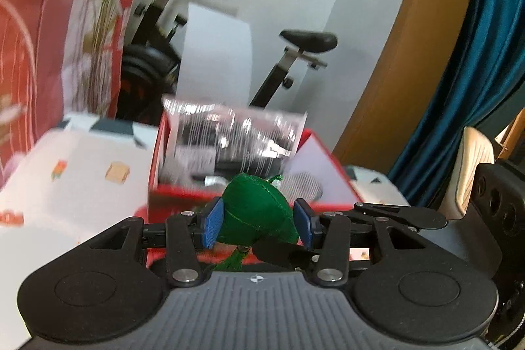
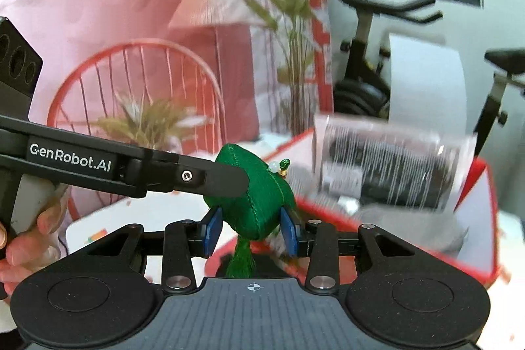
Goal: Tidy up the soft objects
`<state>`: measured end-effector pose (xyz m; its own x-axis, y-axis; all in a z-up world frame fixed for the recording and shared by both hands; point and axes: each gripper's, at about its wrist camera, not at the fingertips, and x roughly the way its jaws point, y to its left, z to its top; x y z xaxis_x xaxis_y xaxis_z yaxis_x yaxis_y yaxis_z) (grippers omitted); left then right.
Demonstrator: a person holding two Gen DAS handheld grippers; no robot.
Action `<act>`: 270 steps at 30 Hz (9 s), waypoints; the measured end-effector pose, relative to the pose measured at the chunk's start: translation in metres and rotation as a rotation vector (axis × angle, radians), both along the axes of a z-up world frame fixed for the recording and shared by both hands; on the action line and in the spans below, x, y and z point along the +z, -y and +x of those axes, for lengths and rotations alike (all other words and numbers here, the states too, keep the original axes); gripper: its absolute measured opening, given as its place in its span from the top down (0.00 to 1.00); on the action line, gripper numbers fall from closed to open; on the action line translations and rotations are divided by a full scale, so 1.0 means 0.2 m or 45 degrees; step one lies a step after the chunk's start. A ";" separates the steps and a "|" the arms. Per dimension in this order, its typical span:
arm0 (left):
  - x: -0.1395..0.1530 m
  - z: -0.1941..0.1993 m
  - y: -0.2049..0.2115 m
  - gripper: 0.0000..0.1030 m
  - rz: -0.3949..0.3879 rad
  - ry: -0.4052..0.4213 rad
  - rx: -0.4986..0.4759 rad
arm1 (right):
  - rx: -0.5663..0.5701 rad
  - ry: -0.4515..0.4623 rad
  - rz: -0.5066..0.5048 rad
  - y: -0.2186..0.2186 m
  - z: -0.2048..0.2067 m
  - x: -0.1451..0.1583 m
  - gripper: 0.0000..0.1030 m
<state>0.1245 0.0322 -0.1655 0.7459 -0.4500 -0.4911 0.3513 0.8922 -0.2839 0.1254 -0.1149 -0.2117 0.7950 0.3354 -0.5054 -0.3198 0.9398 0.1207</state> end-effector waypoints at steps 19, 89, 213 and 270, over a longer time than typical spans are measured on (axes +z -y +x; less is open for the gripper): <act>0.28 0.46 0.17 0.52 -0.008 0.268 0.008 | -0.041 0.322 -0.161 0.24 0.45 0.43 0.65; -0.67 0.23 -0.18 0.44 0.266 -0.299 0.233 | -0.474 -0.325 0.137 0.44 -0.12 -0.62 0.53; -0.13 0.70 0.26 0.73 0.339 0.090 0.084 | -0.403 0.068 -0.045 0.66 0.46 -0.08 0.75; 0.79 -0.29 0.21 0.00 0.355 0.408 0.392 | -0.688 0.187 -0.131 0.29 -0.31 1.07 0.00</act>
<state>0.0670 -0.0105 -0.0079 0.9555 -0.0711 -0.2864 0.0913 0.9941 0.0579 0.0636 -0.1737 0.0022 0.9044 -0.1833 -0.3853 0.2029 0.9791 0.0105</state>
